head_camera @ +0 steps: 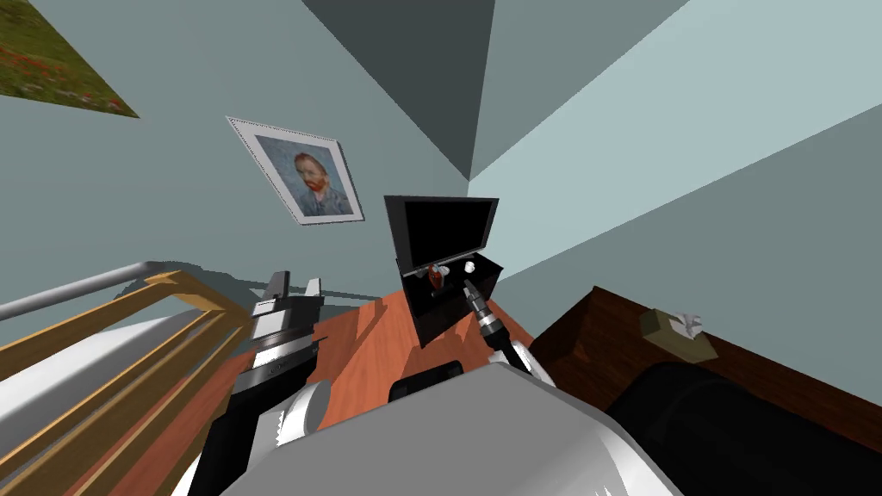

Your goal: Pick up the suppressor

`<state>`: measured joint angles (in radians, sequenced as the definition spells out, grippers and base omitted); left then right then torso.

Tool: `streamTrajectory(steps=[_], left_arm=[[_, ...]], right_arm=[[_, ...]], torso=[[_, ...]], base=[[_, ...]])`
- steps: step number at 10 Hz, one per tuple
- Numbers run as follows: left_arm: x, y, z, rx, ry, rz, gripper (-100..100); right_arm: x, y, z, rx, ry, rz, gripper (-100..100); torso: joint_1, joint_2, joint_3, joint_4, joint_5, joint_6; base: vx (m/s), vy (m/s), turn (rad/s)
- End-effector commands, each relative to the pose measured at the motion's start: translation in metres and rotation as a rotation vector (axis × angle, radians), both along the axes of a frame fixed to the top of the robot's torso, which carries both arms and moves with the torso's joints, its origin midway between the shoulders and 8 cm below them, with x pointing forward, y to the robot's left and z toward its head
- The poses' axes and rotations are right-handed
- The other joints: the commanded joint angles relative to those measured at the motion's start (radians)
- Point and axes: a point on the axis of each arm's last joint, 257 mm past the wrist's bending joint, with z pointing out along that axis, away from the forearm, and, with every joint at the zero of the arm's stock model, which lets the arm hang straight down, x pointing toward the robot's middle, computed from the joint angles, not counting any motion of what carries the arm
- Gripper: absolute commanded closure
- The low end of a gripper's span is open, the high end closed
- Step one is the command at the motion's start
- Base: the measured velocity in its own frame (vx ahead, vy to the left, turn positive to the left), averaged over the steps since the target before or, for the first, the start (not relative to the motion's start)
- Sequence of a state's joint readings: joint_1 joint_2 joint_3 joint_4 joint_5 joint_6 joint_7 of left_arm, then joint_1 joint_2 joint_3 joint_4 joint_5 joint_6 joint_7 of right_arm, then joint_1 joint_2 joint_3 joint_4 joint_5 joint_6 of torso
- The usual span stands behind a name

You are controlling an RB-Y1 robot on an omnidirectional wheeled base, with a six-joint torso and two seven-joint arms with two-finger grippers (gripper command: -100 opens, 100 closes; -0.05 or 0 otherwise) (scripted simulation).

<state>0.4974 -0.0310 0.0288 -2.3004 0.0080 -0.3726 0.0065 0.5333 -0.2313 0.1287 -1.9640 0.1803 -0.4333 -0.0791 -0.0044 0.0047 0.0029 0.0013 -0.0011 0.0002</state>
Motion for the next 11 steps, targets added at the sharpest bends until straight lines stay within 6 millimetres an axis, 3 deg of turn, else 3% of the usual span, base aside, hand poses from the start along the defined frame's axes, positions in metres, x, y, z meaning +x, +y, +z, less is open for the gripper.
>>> streamTrajectory(steps=[1, 2, 3, 5, 6, 8, 10, 11], left_arm=[[0.000, 0.000, 0.000, 0.000, 0.000, 0.000, 0], [0.000, 0.000, 0.000, 0.000, 0.000, 0.000, 0], [0.000, 0.000, 0.000, 0.000, 0.000, 0.000, 0], [0.000, 0.000, 0.000, 0.000, 0.000, 0.000, 0], [0.000, 0.000, 0.000, 0.000, 0.000, 0.000, 0], [0.000, 0.000, 0.000, 0.000, 0.000, 0.000, 0], [0.000, 0.000, 0.000, 0.000, 0.000, 0.000, 0], [0.000, 0.000, 0.000, 0.000, 0.000, 0.000, 0]], right_arm=[[-0.003, 0.010, -0.032, -0.059, 0.066, 0.031, -100], [-0.005, 0.020, -0.053, -0.109, 0.110, 0.059, -100], [-0.006, 0.019, -0.061, -0.115, 0.126, 0.058, -100], [-0.017, 0.031, -0.119, -0.228, 0.245, 0.112, -100], [-0.018, 0.032, -0.121, -0.240, 0.247, 0.114, -100], [-0.034, 0.039, -0.173, -0.368, 0.348, 0.171, -100], [-0.038, 0.036, -0.183, -0.381, 0.369, 0.172, -100], [-0.049, 0.037, -0.208, -0.456, 0.415, 0.202, -100]], torso=[[0.000, 0.000, 0.000, 0.000, 0.000, 0.000], [0.001, 0.000, 0.000, 0.000, 0.000, 0.000], [-0.001, 0.001, 0.001, 0.000, 0.000, -0.001], [0.000, 0.000, 0.000, 0.000, 0.000, 0.000], [-0.001, 0.001, 0.000, 0.000, 0.000, -0.001], [0.001, 0.000, 0.000, 0.000, 0.000, 0.000], [0.000, -0.001, -0.001, 0.000, 0.000, 0.000], [0.000, -0.004, -0.002, -0.001, 0.000, 0.001]], base=[[-0.089, -0.038, 0.200], [-0.122, -0.061, 0.298], [-0.093, -0.061, 0.134], [-0.099, -0.042, 0.272], [-0.107, -0.039, 0.207], [-0.094, -0.023, 0.336], [-0.046, -0.026, 0.064], [-0.032, -0.017, 0.295]])
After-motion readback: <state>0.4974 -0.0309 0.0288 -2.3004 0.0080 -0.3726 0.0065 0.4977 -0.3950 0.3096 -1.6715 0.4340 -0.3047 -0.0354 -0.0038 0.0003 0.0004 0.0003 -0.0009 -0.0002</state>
